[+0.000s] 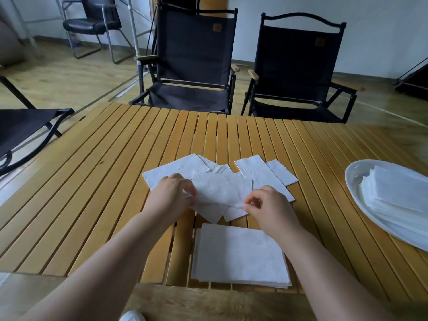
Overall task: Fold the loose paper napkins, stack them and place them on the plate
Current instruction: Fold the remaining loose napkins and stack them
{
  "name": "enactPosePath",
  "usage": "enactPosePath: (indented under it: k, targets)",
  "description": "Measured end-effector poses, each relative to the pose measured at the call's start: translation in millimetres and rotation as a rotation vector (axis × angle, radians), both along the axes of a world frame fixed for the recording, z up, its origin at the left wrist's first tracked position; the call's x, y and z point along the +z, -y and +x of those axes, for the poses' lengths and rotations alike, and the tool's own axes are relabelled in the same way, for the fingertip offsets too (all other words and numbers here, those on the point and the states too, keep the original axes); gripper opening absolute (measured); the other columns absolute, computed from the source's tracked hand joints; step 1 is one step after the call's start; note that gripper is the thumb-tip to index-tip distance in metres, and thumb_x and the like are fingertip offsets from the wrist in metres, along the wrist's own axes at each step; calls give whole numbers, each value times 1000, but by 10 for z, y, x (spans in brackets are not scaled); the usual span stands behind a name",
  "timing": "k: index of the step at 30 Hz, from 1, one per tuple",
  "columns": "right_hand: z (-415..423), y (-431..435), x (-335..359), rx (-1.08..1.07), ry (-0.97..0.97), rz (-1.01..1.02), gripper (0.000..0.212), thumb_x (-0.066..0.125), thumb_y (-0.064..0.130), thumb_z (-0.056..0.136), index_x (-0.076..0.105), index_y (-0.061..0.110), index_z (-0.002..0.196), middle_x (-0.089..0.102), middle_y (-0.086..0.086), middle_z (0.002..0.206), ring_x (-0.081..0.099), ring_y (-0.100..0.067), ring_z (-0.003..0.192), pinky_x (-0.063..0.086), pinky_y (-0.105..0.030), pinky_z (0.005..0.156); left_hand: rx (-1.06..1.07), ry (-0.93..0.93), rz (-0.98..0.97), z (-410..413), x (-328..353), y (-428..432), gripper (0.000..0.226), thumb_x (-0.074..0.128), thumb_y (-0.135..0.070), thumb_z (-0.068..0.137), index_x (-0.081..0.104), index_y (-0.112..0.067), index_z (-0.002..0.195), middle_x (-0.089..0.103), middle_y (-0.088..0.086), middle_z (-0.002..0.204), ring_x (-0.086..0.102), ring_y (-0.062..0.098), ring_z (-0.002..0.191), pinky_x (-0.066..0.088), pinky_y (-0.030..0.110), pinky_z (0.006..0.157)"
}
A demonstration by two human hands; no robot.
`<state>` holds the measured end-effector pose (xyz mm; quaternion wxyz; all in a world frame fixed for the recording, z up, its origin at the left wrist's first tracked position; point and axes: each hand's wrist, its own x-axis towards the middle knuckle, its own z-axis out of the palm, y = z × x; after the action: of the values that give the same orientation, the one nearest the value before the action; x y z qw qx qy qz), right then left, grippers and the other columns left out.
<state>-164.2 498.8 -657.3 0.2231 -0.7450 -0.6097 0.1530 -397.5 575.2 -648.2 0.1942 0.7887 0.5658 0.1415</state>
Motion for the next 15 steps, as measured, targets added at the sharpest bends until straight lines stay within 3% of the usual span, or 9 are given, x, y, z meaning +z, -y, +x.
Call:
enactPosePath:
  k: [6,12,15]
  targets:
    - [7,4,-18,19,9,15,9,69,24,92,68,25,82,56,10,92,56,-5,76,39,-14,61,1,25,27,30,6,-3,4,68,-31,91,70,-29,90,60,-7,109,52,13,101,42,25,78]
    - [29,15,67,-1,-17,89,15,65,22,92,63,26,78,57,11,88,52,-3,68,32,-11,56,-25,83,47,32,88,27,4,65,-28,94,64,-31,92,55,-12,110,55,11,100,52,29,81]
    - [44,40,88,-25,-69,130,13,66,20,91,63,23,79,57,12,71,54,-2,60,34,-9,48,-34,115,52,59,116,46,5,63,-24,95,64,-29,97,56,-13,106,58,8,92,52,22,67]
